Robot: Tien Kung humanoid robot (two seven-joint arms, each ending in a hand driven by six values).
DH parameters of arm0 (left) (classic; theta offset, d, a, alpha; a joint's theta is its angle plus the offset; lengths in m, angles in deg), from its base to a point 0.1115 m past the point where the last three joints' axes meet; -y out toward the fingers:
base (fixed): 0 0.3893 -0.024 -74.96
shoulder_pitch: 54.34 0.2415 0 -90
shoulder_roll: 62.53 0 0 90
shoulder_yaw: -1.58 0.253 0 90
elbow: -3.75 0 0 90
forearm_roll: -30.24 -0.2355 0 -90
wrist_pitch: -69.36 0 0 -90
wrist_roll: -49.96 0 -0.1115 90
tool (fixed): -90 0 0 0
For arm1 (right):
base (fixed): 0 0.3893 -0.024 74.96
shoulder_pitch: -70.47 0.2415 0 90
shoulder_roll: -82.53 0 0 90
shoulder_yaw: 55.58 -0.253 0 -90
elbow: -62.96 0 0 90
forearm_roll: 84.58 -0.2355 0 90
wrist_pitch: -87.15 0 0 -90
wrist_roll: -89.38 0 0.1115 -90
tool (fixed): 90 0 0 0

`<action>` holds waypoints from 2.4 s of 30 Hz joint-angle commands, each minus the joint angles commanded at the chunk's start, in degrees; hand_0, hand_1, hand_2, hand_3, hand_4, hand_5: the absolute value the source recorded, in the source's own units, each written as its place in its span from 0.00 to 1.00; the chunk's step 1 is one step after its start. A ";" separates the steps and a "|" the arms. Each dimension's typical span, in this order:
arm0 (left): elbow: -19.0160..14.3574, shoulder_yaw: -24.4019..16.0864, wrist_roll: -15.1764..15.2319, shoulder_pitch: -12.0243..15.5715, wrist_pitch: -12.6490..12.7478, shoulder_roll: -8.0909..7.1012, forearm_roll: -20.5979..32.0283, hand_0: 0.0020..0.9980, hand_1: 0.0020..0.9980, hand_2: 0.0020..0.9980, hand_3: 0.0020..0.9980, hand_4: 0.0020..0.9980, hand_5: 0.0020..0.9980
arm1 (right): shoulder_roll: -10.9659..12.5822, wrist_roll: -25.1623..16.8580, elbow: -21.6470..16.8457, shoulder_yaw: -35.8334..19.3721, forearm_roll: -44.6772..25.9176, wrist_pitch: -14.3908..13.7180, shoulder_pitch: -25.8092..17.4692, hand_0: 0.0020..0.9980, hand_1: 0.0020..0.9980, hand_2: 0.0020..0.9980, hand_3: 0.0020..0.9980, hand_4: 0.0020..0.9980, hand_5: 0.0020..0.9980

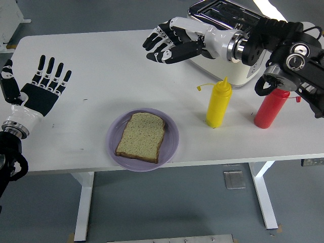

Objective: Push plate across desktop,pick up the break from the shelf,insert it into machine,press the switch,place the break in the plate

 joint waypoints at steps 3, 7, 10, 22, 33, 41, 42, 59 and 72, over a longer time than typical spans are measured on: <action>-1.89 -0.06 -0.17 0.17 0.03 0.19 0.34 0.82 0.75 0.70 0.71 0.80 1.00 | 2.01 -2.04 -0.60 -4.35 -3.48 -1.17 -3.85 0.59 0.65 0.66 0.62 0.69 0.24; -3.74 -0.32 -0.20 0.52 0.15 0.31 0.61 0.82 0.75 0.70 0.71 0.80 1.00 | 4.04 -4.58 -0.97 -9.89 -8.10 -2.47 -9.09 0.62 0.66 0.66 0.63 0.69 0.24; -4.46 -0.54 -0.20 0.74 0.25 0.38 0.71 0.82 0.75 0.70 0.71 0.80 1.00 | 5.06 -6.63 -0.71 -13.86 -11.59 -4.28 -13.04 0.62 0.66 0.66 0.63 0.69 0.24; -8.13 -0.33 0.10 0.57 0.98 -0.10 2.00 0.82 0.75 0.70 0.71 0.80 1.00 | 4.04 -12.16 -0.83 -27.90 -24.29 -7.11 -27.62 0.72 0.68 0.66 0.64 0.70 0.29; -10.83 0.27 0.41 0.03 1.61 -0.47 3.56 0.82 0.75 0.70 0.71 0.80 1.00 | 1.54 -16.13 -0.69 -35.28 -31.25 -8.36 -36.69 0.78 0.73 0.68 0.65 0.73 0.40; -11.15 1.12 0.23 -0.47 1.58 -0.04 5.21 0.82 0.75 0.70 0.71 0.80 1.00 | 0.00 -15.96 -1.43 -38.53 -35.86 -8.96 -40.67 0.81 0.74 0.70 0.69 0.75 0.45; -11.12 1.27 0.19 -0.53 1.56 0.05 5.36 0.82 0.75 0.70 0.71 0.80 1.00 | -0.12 -15.81 -1.62 -38.92 -36.18 -8.94 -41.11 0.82 0.76 0.73 0.74 0.78 0.53; -10.38 1.76 -0.31 -0.09 1.05 0.79 6.78 0.82 0.75 0.70 0.71 0.80 1.00 | -1.32 -13.45 -4.41 -43.43 -41.06 -9.45 -45.99 0.83 0.77 0.74 0.74 0.78 0.54; -9.85 0.65 -0.79 -0.05 1.04 0.73 7.96 0.82 0.75 0.70 0.71 0.80 1.00 | -1.36 -13.59 -5.30 -44.36 -41.33 -10.13 -46.62 0.83 0.77 0.74 0.74 0.79 0.58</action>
